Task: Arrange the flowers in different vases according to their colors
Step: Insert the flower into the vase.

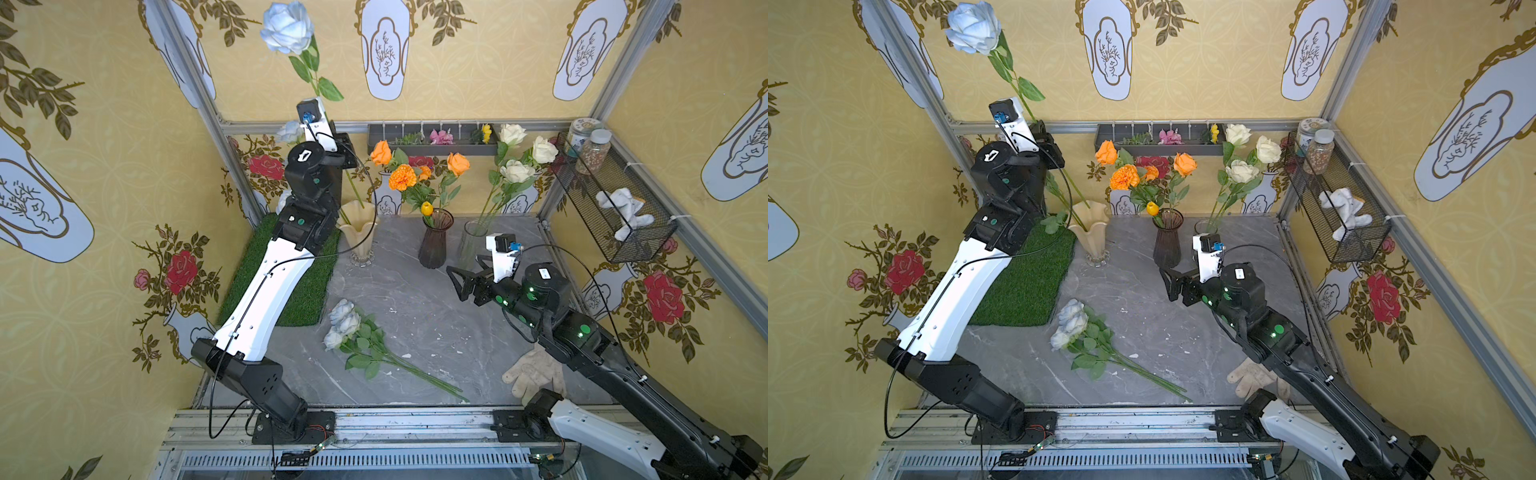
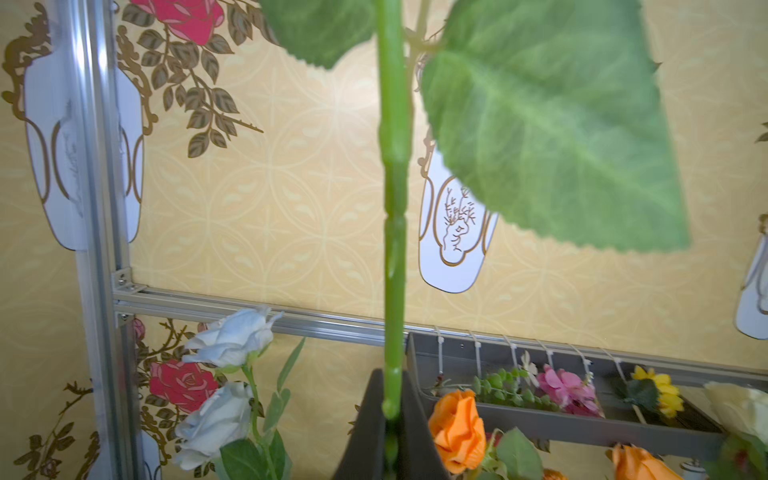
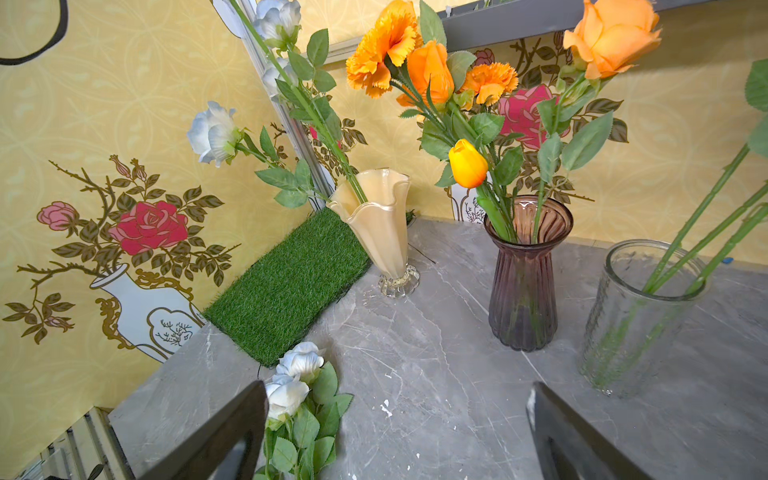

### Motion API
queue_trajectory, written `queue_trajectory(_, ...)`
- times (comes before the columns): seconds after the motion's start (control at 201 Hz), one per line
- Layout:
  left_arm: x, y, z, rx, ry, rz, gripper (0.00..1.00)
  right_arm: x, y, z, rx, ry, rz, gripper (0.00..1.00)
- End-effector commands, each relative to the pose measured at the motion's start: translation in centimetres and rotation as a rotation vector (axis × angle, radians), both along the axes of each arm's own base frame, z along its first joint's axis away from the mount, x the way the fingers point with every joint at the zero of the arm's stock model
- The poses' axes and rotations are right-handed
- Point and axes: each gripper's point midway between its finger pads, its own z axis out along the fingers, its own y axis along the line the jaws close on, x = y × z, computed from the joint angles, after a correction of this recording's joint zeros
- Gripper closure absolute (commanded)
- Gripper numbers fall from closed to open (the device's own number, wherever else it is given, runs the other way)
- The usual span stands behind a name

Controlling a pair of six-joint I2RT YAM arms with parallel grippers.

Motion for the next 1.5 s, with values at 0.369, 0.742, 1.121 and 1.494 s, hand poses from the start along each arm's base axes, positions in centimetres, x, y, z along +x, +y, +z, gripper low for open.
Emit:
queue_trajectory(0.369,8.4,1.2,-10.3,-0.112,0.153,-0.114,1.0,1.6,2.0,1.1,0.0,-0.014,0.037,0.03)
queue_trajectory(0.742,6.9,0.0,-12.4,-0.214,0.229,-0.217,0.0,1.9,1.6,1.2,0.009,0.018,-0.001,0.03)
queue_trajectory(1.121,-0.5,-2.8,-9.7,-0.424,0.25,-0.366,0.0,0.2,0.0,1.5,-0.013,0.109,-0.025,0.03)
queue_trajectory(1.494,-6.3,-2.8,-9.2,-0.516,0.274,-0.397,0.0,-2.9,1.3,-1.8,-0.069,0.338,0.12,0.03)
